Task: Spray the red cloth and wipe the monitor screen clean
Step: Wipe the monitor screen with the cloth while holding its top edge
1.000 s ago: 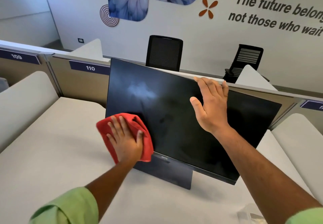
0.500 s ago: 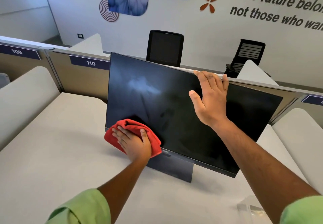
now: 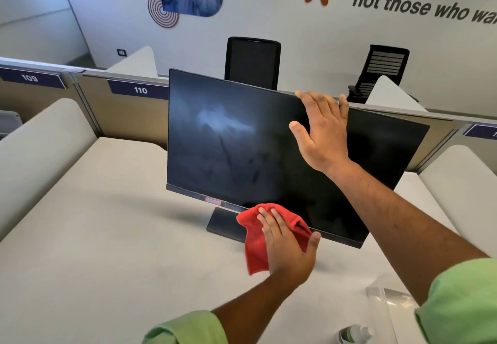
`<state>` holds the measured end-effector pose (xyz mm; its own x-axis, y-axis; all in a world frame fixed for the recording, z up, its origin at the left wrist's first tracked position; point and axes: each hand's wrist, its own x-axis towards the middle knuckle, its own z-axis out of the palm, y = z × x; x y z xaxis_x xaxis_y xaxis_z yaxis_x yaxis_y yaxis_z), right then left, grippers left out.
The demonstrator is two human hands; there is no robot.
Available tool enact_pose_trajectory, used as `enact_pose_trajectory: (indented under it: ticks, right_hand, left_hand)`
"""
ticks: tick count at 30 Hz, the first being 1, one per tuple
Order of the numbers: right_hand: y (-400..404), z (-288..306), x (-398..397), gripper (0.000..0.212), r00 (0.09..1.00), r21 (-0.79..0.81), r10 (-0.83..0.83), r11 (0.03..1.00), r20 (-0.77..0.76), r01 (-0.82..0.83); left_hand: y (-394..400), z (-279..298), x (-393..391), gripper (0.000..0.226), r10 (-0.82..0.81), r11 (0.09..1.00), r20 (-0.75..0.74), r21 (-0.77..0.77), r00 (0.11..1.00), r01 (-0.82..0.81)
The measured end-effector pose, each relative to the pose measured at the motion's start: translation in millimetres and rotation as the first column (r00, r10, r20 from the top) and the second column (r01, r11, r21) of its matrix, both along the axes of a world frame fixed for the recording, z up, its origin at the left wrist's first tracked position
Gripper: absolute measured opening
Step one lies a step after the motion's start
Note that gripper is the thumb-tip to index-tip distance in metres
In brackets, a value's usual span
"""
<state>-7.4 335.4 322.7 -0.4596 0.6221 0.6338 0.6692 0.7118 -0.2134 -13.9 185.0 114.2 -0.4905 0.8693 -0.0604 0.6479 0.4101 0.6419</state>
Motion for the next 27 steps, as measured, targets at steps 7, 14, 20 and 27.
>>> enact_pose_trajectory:
  ticks: [7,14,20,27]
  right_hand:
    - [-3,7,1,0.068,0.999,-0.062,0.005,0.998,0.042,-0.003]
    - [-4,18,5,0.067,0.990,-0.107,0.012,0.994,0.140,0.003]
    - [-11,26,18,0.062,0.981,-0.059,0.073,0.996,0.180,-0.064]
    - [-66,-21,31,0.035,0.957,-0.020,0.200,0.978,-0.210,-0.209]
  left_hand:
    - [14,23,14,0.099,0.100,0.988,0.058,-0.122,0.993,-0.093]
    - [28,59,8,0.056,0.254,0.954,0.234,-0.218,0.938,-0.204]
    - [2,69,-19,0.053,0.252,0.959,0.566,-0.041,0.785,-0.279]
    - [-21,103,-65,0.022,0.063,0.934,0.754,0.185,0.654,-0.305]
